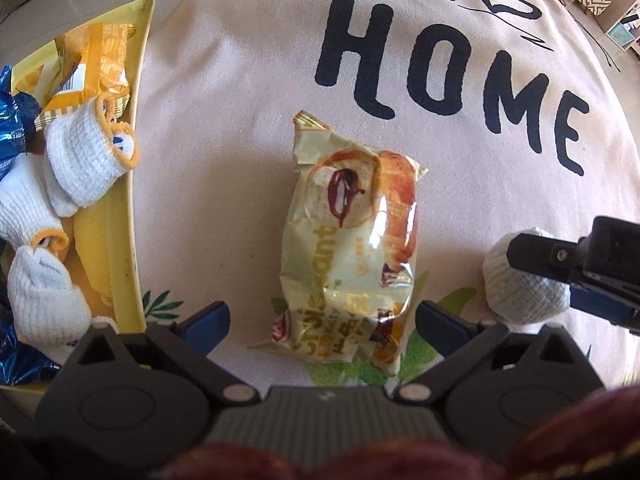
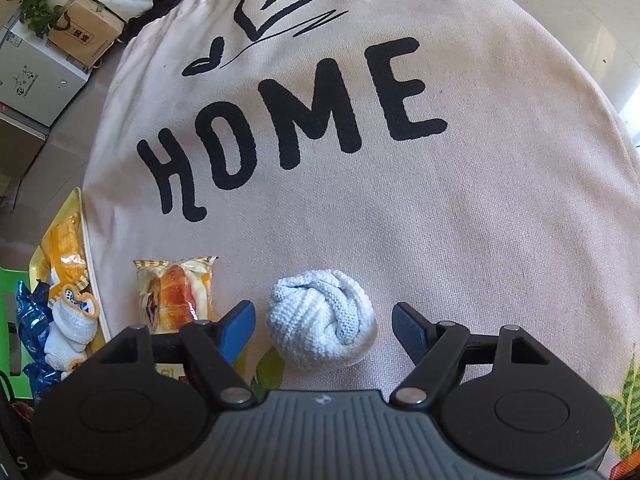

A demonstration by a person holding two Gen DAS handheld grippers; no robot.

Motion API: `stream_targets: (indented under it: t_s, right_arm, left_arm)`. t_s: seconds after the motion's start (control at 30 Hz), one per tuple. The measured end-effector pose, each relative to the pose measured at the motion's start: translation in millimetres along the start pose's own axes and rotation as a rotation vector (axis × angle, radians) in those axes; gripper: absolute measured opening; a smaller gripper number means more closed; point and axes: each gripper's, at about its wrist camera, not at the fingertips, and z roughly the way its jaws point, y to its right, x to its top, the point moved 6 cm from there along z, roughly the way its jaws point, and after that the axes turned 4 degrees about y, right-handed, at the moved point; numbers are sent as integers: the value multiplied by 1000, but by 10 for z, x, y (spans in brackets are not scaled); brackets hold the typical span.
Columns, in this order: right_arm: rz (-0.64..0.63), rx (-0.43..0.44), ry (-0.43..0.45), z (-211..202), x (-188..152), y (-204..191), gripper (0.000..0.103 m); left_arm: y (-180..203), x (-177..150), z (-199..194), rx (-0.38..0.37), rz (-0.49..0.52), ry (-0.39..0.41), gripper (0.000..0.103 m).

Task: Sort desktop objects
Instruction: 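Lower the open left tool over the croissant packet and close on it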

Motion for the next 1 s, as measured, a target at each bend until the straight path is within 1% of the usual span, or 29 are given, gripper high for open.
stream_targets:
  t_s: [0.3, 0.43, 0.73, 0.9, 0.97, 1.0]
  right_arm:
    - [-54, -46, -2, 110, -40, -34, 76]
    - [-77, -57, 6, 145, -51, -54, 77]
    - [-180, -125, 21, 198, -100, -131, 82]
    - [-217, -148, 32, 205, -112, -134, 82]
    - [-232, -157, 38, 205, -112, -134, 80]
    - [-238, -152, 43, 198, -115, -138, 77]
  left_arm:
    - [20, 39, 118, 34, -4, -19, 103]
    - [68, 59, 153, 70, 29, -14, 103]
    - [133, 119, 169, 73, 16, -13, 103]
    - [174, 154, 174, 72, 22, -10, 103]
    - [193, 170, 176, 72, 25, -9, 103]
    - [201, 178, 176, 71, 28, -9, 103]
